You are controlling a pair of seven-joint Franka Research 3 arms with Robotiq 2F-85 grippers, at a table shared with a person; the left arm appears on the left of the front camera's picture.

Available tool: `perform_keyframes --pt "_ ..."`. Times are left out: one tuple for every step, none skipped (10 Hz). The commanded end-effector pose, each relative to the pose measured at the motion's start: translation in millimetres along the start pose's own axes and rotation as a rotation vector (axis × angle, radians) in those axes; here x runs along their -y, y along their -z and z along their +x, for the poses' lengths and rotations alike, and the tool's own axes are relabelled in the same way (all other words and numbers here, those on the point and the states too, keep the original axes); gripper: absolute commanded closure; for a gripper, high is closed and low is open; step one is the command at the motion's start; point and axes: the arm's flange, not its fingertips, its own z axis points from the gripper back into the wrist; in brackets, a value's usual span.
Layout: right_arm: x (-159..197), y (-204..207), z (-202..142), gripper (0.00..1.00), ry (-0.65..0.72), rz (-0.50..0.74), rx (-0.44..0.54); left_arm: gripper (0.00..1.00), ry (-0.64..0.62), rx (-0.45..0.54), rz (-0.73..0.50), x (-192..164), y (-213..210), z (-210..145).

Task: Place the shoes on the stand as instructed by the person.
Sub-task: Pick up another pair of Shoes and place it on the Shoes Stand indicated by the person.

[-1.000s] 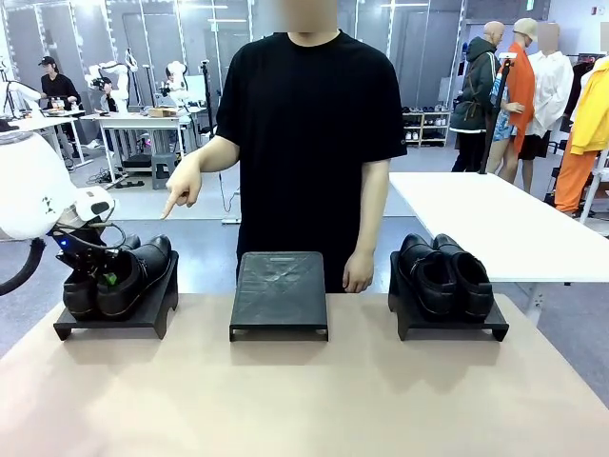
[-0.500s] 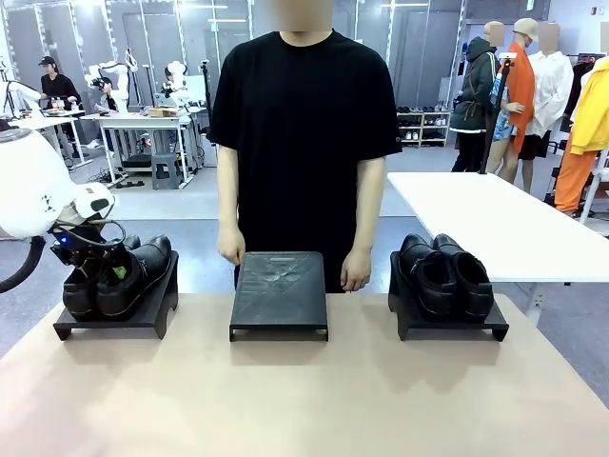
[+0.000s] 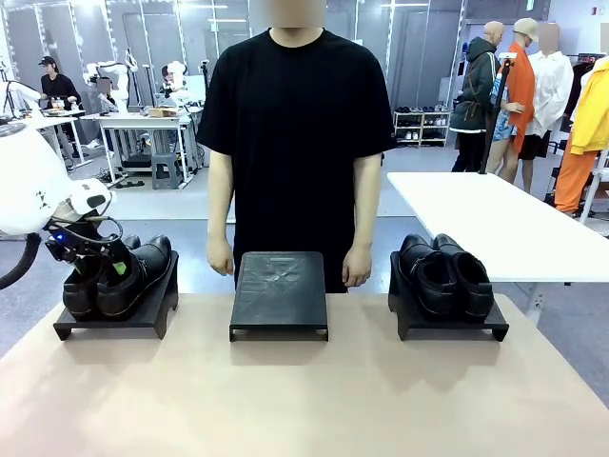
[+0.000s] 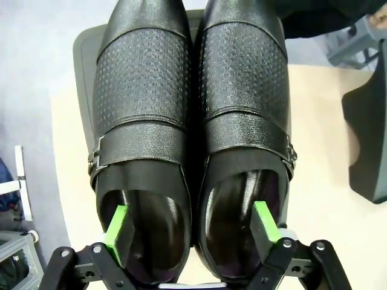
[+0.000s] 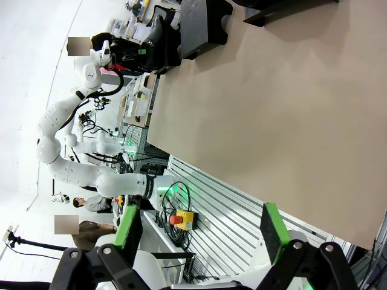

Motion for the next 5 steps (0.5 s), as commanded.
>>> perform_keyframes --pt "-2.8 -2.5 -0.8 0.00 -0.007 0.001 -0.006 0.02 0.000 0.003 0.001 -0.8 3.3 4.3" --pt "-2.8 -2.5 -0.8 0.00 -0.007 0.001 -0.006 0.02 0.000 0.003 0.001 -0.8 3.3 4.3" --pt "-2.8 -2.5 -0.8 0.00 -0.007 0.001 -0.006 0.02 0.000 0.003 0.001 -0.8 3.3 4.3" --pt "-2.8 -2.5 -0.8 0.00 -0.007 0.001 -0.006 0.02 0.000 0.003 0.001 -0.8 3.3 4.3" --pt "-2.8 -2.5 -0.8 0.00 -0.007 0.001 -0.006 0.02 0.000 0.003 0.001 -0.8 3.3 4.3"
